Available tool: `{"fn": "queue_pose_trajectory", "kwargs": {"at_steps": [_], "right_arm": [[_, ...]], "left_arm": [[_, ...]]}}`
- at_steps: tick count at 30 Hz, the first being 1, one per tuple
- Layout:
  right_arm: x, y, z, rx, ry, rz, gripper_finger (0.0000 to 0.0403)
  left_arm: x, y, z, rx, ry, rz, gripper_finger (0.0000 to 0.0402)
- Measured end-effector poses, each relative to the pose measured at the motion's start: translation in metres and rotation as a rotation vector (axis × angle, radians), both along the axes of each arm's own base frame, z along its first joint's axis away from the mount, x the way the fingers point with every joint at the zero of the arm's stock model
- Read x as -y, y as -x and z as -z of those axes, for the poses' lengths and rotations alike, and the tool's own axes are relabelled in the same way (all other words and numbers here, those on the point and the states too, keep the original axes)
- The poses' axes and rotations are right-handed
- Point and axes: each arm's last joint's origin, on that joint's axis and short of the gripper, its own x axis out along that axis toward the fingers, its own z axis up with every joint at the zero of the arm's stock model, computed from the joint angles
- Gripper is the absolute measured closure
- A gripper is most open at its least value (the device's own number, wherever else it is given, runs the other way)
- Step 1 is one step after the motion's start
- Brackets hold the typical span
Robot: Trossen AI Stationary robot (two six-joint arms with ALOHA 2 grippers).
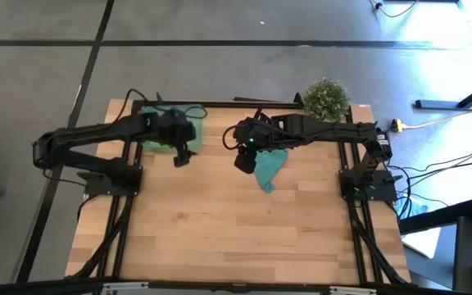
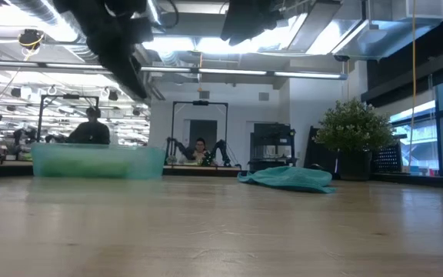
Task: Roll microfiber towels into tight, uniform cylinder then place into a basket
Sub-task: Roll the blue microfiber cloth
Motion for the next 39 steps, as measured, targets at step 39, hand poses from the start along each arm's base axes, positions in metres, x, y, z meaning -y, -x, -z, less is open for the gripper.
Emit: {"fn": "queue_pose_trajectory", "kwargs": {"at_steps": [39], "right_arm": [[0.066,0.066,0.203,-0.400,-0.524,0.476,0.0231]], "left_arm": [[0.023,-0.033,0.018,0.036,0.170,-0.175,0.0058]]}}
